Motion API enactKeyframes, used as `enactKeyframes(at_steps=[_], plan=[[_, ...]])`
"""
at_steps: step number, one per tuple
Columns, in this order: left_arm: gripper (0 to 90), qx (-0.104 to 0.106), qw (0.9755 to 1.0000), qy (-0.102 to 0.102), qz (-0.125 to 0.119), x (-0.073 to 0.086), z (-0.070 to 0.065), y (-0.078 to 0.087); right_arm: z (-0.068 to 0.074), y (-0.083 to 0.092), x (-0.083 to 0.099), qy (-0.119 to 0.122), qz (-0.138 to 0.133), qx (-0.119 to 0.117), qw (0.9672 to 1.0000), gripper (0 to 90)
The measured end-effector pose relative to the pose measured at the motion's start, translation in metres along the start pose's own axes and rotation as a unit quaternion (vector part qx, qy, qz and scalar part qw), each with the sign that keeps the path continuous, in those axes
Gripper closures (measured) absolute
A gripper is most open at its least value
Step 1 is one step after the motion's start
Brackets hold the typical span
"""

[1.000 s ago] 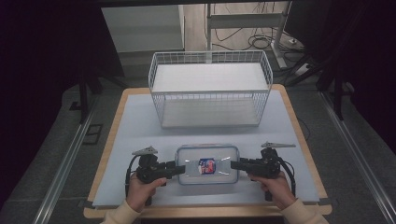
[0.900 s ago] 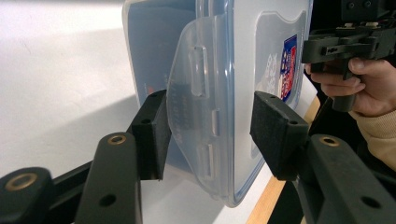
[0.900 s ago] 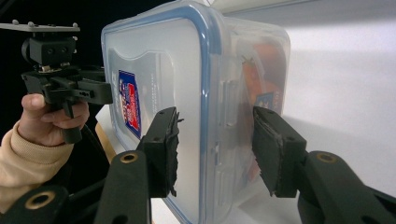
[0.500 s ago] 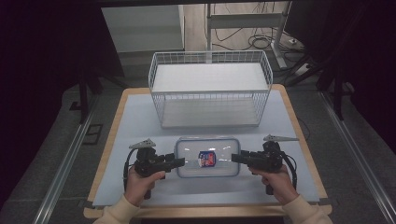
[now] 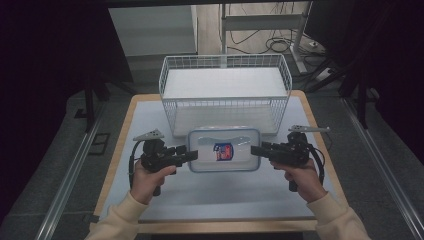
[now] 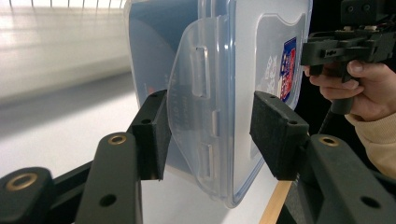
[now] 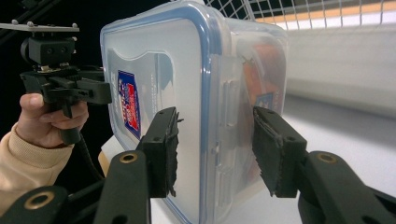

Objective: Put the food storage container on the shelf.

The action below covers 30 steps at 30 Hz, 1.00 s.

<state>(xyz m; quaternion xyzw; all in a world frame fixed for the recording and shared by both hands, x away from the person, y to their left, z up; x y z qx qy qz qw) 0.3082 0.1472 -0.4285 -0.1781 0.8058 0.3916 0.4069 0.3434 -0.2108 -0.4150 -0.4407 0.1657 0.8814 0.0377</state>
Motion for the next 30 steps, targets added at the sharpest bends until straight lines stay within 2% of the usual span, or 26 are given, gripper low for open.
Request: enactKeyframes(at_steps=[16,30], plan=[[48.8,0.008,0.9997,-0.005,-0.022,-0.049,0.003,-0.002,0.004,0.006,-0.052,0.022,-0.008,0.014,0.9996,52.1],[48.8,0.01,0.9993,-0.02,-0.029,-0.092,0.007,0.0,0.005,0.007,-0.093,0.036,-0.015,0.02,0.999,51.9]])
Point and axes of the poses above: each handheld gripper's, and its own axes: y roughly backward along the jaws, x roughly out of its underside, z roughly to its left, the point moved 2 cm from there along -y, roughly forward along the jaws, and after that the axes turned 14 degrees about -x, right-handed, at the moved point
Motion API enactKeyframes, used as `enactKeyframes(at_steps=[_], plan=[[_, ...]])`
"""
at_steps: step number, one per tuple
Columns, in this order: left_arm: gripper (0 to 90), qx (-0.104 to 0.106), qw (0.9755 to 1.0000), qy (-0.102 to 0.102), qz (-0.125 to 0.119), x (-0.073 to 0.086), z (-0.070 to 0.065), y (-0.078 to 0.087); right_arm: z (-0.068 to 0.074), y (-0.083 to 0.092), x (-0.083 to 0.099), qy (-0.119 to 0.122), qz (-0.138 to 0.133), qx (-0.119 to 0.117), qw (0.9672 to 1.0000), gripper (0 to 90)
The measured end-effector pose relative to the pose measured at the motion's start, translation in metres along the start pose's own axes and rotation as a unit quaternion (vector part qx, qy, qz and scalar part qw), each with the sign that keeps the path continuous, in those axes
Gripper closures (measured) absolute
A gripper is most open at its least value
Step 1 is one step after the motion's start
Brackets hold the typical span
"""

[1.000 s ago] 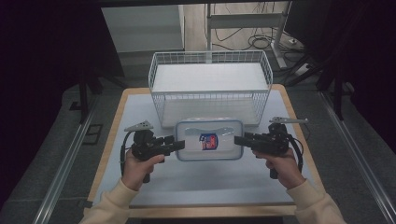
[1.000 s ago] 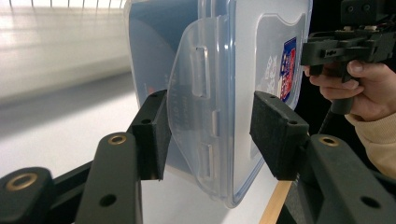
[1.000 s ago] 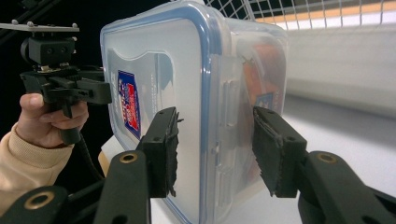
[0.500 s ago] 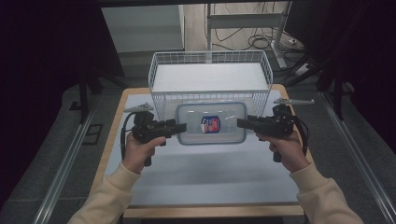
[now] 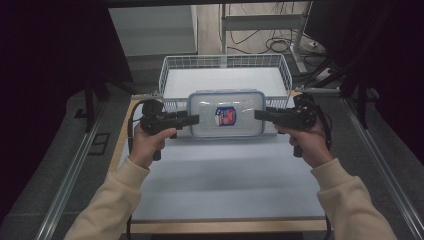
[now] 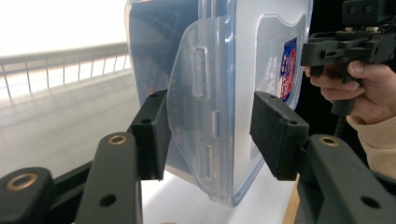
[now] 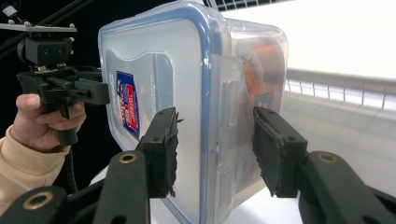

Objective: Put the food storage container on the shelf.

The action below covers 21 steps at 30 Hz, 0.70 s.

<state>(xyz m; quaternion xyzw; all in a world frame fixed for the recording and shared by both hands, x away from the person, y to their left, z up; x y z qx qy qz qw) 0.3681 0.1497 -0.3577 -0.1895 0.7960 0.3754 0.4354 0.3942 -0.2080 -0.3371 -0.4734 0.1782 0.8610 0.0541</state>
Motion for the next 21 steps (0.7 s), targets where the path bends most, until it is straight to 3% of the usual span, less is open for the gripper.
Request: enactKeyframes(at_steps=[21], plan=[[48.8,0.003,0.9999,0.003,0.013,-0.054,0.027,-0.019,-0.024,-0.012,-0.055,-0.016,-0.002,0.01,0.9998,51.6]])
Point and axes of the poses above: each handheld gripper's, and its own axes: y roughly backward along the jaws, x roughly out of its underside, z roughly to its left, the point moved 2 cm from there along -y, roughly forward along the jaws, and after that the axes turned 14 degrees about -x, right-handed, at the moved point
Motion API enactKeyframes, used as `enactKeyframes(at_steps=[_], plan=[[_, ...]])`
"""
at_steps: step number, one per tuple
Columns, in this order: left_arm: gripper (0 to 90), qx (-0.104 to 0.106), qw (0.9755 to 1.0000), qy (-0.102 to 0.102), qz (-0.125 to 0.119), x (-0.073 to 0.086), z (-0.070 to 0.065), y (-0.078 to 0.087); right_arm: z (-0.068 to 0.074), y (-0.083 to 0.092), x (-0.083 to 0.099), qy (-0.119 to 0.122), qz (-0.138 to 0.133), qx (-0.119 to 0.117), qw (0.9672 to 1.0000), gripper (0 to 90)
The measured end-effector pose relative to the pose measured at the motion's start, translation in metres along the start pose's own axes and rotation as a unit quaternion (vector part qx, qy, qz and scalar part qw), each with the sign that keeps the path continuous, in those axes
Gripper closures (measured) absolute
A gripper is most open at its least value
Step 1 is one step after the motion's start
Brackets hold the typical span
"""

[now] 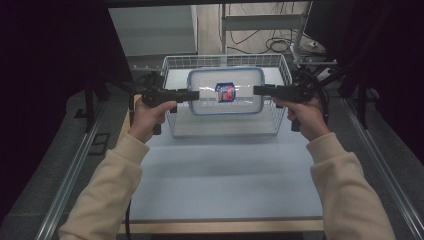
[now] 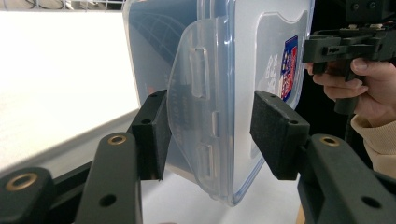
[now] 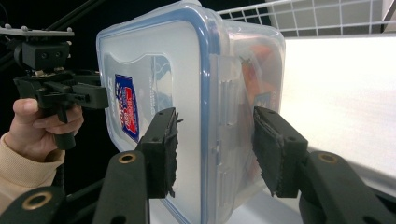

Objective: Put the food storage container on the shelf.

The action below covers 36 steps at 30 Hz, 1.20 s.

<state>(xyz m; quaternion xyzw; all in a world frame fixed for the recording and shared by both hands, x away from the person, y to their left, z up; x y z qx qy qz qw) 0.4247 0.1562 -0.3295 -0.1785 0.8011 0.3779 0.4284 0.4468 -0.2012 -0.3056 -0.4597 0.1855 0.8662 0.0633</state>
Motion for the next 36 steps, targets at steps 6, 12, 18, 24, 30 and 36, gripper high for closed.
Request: enactKeyframes(at_steps=[6,12,18,24,30,36], plan=[[48.9,0.001,1.0,0.004,0.005,-0.015,0.007,-0.006,-0.007,-0.004,-0.016,-0.004,-0.004,0.003,1.0,51.6],[48.9,-0.002,0.9999,0.002,0.016,-0.03,0.017,-0.012,-0.017,-0.009,-0.029,-0.017,-0.008,0.001,0.9998,51.6],[48.8,-0.005,0.9995,0.012,0.028,-0.04,0.026,-0.022,-0.031,-0.015,-0.038,-0.038,-0.004,0.006,0.9992,51.2],[48.7,-0.006,0.9986,0.023,0.047,-0.043,0.034,-0.034,-0.045,-0.02,-0.043,-0.057,0.003,0.016,0.9982,51.0],[48.4,-0.005,0.998,0.04,0.05,-0.048,0.039,-0.04,-0.052,-0.023,-0.044,-0.07,-0.002,0.018,0.9974,50.7],[48.2,0.001,0.9961,0.069,0.056,-0.054,0.046,-0.047,-0.057,-0.025,-0.049,-0.083,-0.008,0.033,0.996,49.8]])
Point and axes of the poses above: each handheld gripper's, and its own axes: y roughly backward along the jaws, x roughly out of its underside, z roughly to its left, the point moved 2 cm from there along -y, roughly forward along the jaws, and after that the axes turned 14 degrees about -x, right-handed, at the moved point
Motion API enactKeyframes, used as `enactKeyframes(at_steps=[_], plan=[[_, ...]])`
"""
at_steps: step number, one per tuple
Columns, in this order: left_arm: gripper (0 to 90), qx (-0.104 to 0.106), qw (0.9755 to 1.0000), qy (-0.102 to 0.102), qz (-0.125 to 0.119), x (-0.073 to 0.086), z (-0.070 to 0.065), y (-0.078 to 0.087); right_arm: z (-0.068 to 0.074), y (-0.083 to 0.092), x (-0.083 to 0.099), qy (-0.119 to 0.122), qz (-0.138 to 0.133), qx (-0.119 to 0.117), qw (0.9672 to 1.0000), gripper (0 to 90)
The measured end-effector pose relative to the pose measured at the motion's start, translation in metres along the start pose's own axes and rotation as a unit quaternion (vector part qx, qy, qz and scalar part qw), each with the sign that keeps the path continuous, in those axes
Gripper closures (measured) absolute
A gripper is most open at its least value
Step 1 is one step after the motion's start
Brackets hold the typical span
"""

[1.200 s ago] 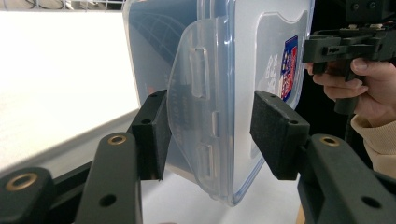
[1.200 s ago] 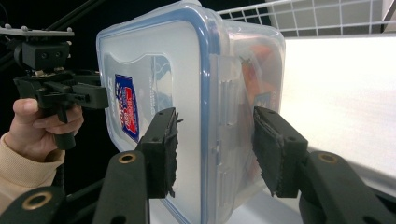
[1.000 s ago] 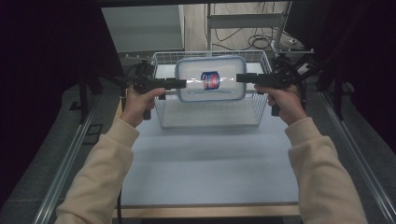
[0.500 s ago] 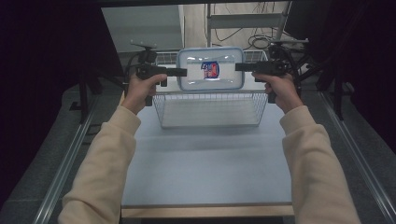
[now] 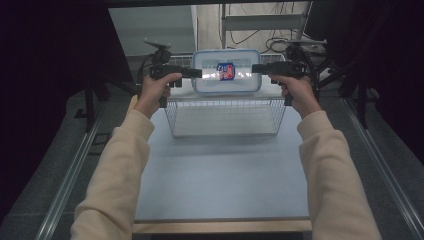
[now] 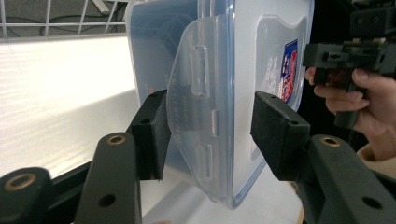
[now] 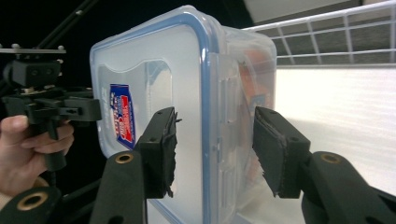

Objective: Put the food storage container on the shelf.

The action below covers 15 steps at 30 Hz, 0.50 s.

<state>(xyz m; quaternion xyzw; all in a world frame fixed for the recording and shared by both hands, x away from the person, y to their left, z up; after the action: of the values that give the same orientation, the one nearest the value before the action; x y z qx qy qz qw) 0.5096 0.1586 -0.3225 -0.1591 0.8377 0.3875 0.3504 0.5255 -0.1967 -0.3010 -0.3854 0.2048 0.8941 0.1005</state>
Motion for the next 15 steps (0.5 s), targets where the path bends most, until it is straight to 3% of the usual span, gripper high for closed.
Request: enactKeyframes(at_steps=[4,7,11,15], plan=[[46.6,0.004,0.9999,0.015,0.002,-0.004,0.003,-0.006,0.0,-0.004,-0.002,0.008,-0.004,0.023,0.9997,53.8],[42.7,0.005,0.9996,0.023,0.011,-0.007,0.008,-0.011,0.0,-0.01,-0.001,0.015,0.001,0.047,0.9988,51.1],[41.1,0.016,0.9988,0.046,0.005,-0.007,0.016,-0.015,-0.004,-0.013,0.002,0.006,-0.003,0.044,0.999,49.7],[39.2,0.016,0.9985,0.051,0.002,-0.008,0.019,-0.018,-0.006,-0.014,0.003,0.003,-0.005,0.044,0.999,48.9]])
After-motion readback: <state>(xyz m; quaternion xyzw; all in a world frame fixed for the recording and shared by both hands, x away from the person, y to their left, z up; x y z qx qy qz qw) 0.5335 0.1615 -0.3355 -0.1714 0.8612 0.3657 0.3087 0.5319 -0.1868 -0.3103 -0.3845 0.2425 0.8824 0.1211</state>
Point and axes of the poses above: each handheld gripper's, and its own axes: y roughly backward along the jaws, x roughly out of its underside, z roughly to its left, the point moved 2 cm from there along -y, roughly forward along the jaws, and after that the axes turned 14 degrees about -x, right-handed, at the moved point
